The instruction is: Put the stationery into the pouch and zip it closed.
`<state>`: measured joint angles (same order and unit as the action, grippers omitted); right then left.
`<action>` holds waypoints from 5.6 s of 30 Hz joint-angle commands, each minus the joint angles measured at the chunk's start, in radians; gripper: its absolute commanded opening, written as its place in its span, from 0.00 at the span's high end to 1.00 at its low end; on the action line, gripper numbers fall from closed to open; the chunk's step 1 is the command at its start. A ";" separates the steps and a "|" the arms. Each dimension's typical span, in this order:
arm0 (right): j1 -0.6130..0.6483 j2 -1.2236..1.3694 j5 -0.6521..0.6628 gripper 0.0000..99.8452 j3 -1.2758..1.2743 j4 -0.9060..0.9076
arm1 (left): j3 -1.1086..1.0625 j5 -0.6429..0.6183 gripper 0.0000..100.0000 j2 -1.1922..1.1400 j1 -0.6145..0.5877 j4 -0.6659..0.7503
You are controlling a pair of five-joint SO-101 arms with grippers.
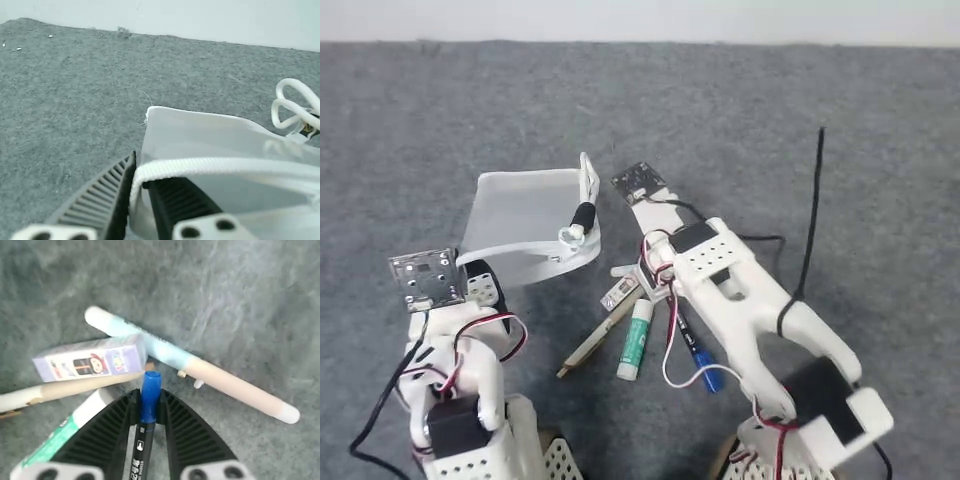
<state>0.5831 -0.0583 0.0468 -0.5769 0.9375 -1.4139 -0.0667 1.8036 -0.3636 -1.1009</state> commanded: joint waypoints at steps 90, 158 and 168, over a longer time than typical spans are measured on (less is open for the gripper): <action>0.176 -1.277 0.054 0.99 -0.281 -0.974 | 1.035 -0.101 0.99 -1.053 0.232 -0.216; 0.185 -0.754 0.058 0.85 -0.445 -1.175 | 1.012 -0.103 0.99 -1.053 0.233 -0.212; 0.206 -0.760 0.061 0.85 -0.439 -1.170 | 1.004 -0.123 0.99 -1.051 0.227 -0.210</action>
<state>0.7810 -0.7963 0.0928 -1.0342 -0.2363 -0.4381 -0.1573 0.7557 -0.1366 -1.3157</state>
